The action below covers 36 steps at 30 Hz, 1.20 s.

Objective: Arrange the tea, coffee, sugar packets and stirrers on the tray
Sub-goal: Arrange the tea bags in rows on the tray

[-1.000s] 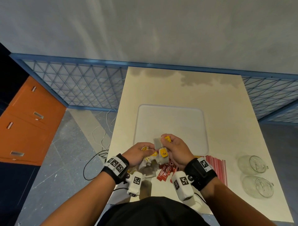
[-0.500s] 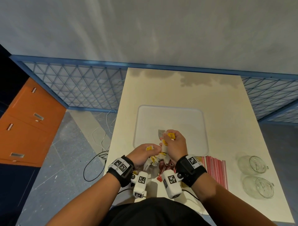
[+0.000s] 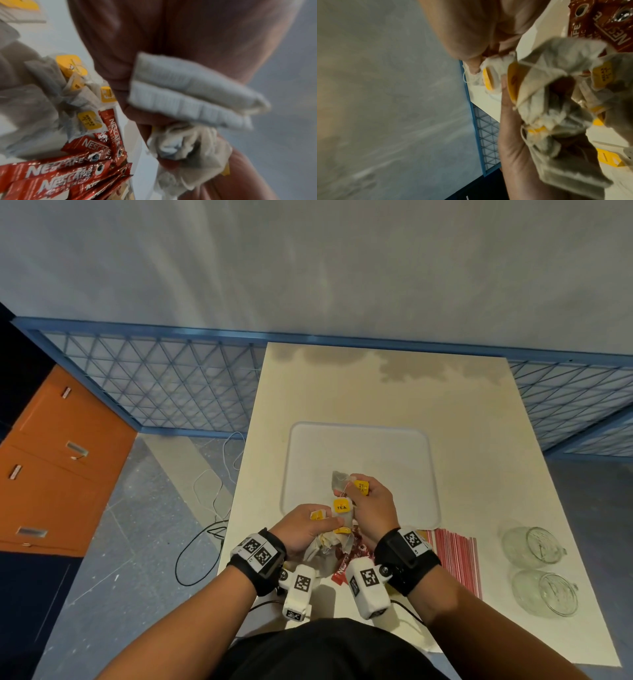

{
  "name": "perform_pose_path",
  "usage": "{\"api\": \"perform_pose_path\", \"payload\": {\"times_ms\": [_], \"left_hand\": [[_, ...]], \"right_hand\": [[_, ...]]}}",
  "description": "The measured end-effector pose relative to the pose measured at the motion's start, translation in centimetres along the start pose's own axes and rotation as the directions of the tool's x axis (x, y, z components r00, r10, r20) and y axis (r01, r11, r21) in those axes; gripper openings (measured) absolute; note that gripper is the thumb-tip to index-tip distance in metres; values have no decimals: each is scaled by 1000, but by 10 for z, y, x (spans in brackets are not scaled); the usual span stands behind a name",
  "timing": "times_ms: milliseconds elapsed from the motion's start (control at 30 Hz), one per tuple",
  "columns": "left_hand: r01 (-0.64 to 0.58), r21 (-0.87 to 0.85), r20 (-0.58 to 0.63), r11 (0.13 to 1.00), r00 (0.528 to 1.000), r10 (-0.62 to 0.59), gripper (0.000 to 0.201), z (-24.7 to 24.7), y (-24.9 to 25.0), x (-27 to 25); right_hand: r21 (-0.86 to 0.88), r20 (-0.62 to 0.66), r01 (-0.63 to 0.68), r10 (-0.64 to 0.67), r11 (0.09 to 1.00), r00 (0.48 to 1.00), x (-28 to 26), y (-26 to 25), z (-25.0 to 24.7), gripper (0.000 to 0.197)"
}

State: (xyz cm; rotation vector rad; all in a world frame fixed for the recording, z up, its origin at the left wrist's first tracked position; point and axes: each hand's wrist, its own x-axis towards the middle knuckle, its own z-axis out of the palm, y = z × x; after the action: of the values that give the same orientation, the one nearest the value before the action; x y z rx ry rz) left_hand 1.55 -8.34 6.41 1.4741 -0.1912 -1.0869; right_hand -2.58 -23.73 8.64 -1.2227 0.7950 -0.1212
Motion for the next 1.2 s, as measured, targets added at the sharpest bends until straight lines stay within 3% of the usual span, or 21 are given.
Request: {"api": "perform_pose_path", "payload": {"times_ms": [133,267,433,500,733,933,1067,1200], "left_hand": [[8,83,-47,997,999,-4,22,-12,0,-3],[32,140,-99,990,995,-18,11,-24,2,-5],[4,44,-62,999,998,-1,14,-33,7,-11],[-7,-8,-80,1000,997,6,5,-36,8,-11],[-33,-83,-131,996,991,22,7,-47,8,-14],[-14,-82,-204,997,979,-3,19,-57,4,-15],[-9,-85,-192,996,981,-8,48,-63,3,-16],[-4,-84,-190,996,982,-12,41,-64,4,-18]], "right_hand": [[67,16,-45,44,997,999,7,-2,-13,22],[60,57,-41,37,997,998,9,-6,-22,21],[-119,205,3,22,993,979,11,-9,-31,9],[-146,214,-11,42,989,976,13,-8,-34,6],[-235,274,-100,164,967,948,10,-8,-44,19],[-248,326,-190,267,950,907,8,-8,-46,26],[-323,281,-116,212,939,936,9,-6,-48,32],[-488,201,5,106,873,974,17,-1,-54,37]]}}
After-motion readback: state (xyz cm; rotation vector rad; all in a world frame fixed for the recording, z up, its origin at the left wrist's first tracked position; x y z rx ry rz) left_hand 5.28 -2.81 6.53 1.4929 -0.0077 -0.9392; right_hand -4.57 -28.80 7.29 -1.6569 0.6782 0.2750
